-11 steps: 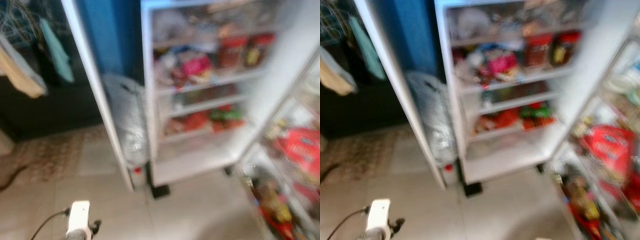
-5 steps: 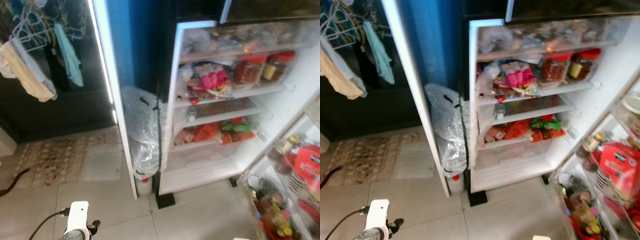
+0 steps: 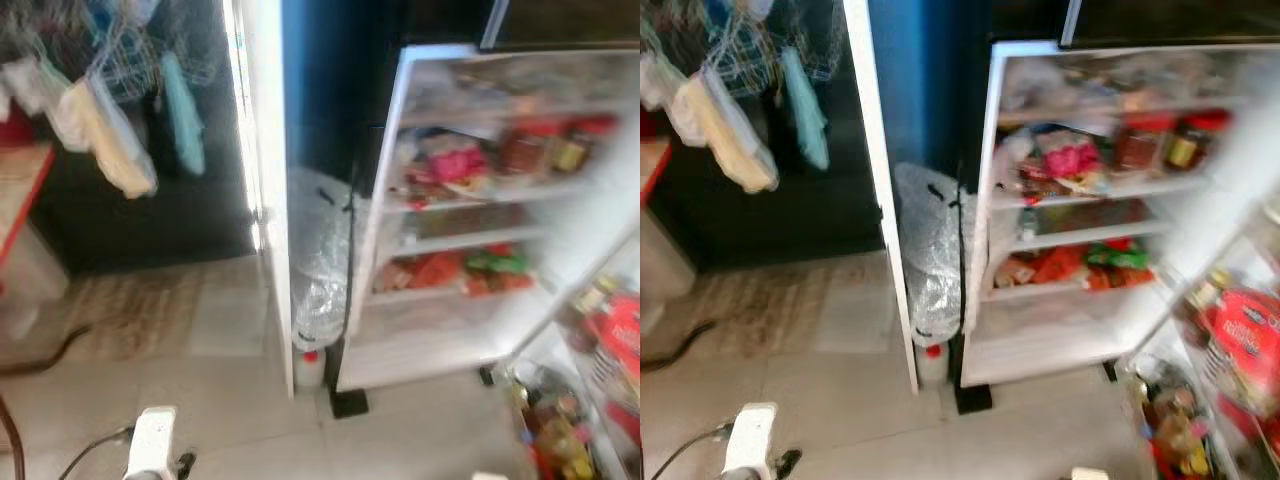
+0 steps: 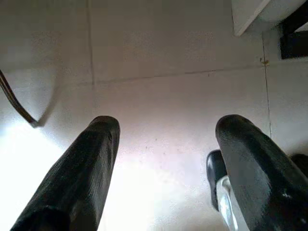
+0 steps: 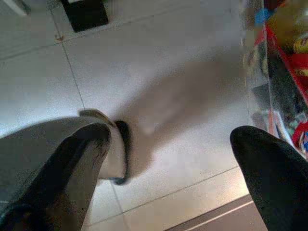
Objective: Restocking fridge
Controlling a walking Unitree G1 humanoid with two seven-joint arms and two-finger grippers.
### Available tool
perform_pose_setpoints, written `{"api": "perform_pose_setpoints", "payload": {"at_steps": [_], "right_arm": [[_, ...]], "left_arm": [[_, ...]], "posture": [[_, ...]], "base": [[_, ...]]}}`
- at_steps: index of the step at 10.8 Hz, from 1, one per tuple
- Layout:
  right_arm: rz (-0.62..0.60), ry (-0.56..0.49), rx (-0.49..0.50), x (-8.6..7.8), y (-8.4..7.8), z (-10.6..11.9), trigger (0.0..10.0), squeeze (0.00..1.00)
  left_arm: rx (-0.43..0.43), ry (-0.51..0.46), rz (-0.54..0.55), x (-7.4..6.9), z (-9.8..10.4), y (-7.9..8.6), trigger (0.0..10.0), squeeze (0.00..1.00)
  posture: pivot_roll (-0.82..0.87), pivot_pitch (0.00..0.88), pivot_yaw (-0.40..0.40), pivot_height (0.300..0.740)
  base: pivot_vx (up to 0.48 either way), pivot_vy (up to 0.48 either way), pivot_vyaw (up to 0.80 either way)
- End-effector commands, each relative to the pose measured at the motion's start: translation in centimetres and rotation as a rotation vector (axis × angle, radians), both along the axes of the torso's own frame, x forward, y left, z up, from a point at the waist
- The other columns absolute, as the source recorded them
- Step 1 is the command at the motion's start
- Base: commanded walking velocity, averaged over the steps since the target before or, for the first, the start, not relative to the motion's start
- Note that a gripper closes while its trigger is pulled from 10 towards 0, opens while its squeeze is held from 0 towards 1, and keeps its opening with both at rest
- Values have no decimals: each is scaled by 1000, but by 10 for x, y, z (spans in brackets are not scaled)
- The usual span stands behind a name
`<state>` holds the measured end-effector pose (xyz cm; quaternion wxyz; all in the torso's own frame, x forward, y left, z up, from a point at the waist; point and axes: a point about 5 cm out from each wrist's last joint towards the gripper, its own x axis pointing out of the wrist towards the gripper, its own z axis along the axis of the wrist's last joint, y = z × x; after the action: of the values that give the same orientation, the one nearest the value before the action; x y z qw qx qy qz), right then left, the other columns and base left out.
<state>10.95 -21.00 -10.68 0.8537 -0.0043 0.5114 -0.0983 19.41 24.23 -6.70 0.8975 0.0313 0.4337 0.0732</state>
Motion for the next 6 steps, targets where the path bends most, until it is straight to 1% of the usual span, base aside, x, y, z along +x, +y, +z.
{"api": "perform_pose_setpoints", "payload": {"at_steps": [1,4,5,6], "right_arm": [[-21,41,16,-11,4,-4,10000,0],[-33,45,10,-11,3,-4,10000,0],[-50,55,10,-12,3,-4,10000,0],[-37,55,8,-11,4,-4,10000,0]], "left_arm": [[-13,-6,-10,4,1,-5,10000,0],[-8,-11,-23,6,2,-5,10000,0],[-8,-11,-24,6,2,-5,10000,0],[-8,-9,-27,6,2,-5,10000,0]], "posture": [[-134,0,23,740],[-134,0,24,740],[-135,0,25,740],[-135,0,26,740]], "base": [[0,296,0],[0,0,0],[0,0,-775],[0,0,-744]]}}
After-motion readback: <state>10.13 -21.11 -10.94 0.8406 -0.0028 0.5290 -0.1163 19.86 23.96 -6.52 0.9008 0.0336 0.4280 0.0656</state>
